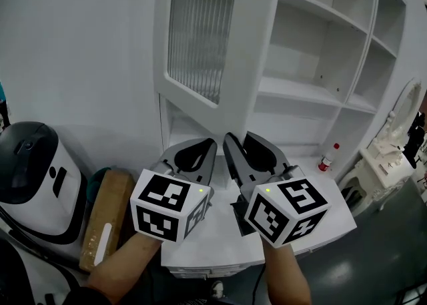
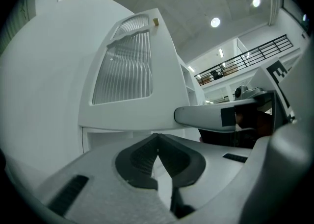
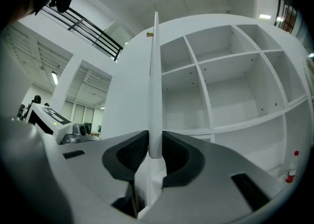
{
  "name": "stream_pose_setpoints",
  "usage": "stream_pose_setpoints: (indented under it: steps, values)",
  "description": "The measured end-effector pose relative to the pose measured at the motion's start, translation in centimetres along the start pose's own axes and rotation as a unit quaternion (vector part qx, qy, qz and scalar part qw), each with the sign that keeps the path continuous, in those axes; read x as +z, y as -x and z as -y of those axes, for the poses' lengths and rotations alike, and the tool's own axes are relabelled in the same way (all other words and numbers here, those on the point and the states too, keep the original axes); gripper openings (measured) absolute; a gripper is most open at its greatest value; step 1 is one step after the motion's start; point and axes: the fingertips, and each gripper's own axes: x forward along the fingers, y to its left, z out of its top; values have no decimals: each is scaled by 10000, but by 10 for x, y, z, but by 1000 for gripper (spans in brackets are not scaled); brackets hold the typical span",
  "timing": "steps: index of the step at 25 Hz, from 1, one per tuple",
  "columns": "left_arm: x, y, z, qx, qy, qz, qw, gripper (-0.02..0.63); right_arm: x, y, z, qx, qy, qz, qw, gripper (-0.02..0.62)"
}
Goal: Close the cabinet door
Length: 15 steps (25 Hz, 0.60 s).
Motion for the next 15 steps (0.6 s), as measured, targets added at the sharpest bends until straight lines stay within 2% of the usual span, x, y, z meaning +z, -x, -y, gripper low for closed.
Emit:
stream_pose_setpoints:
  steps: [15]
  values:
    - [-3, -60, 10, 84, -51, -1, 10000, 11, -4, -20, 63, 266, -160, -52, 9995, 109]
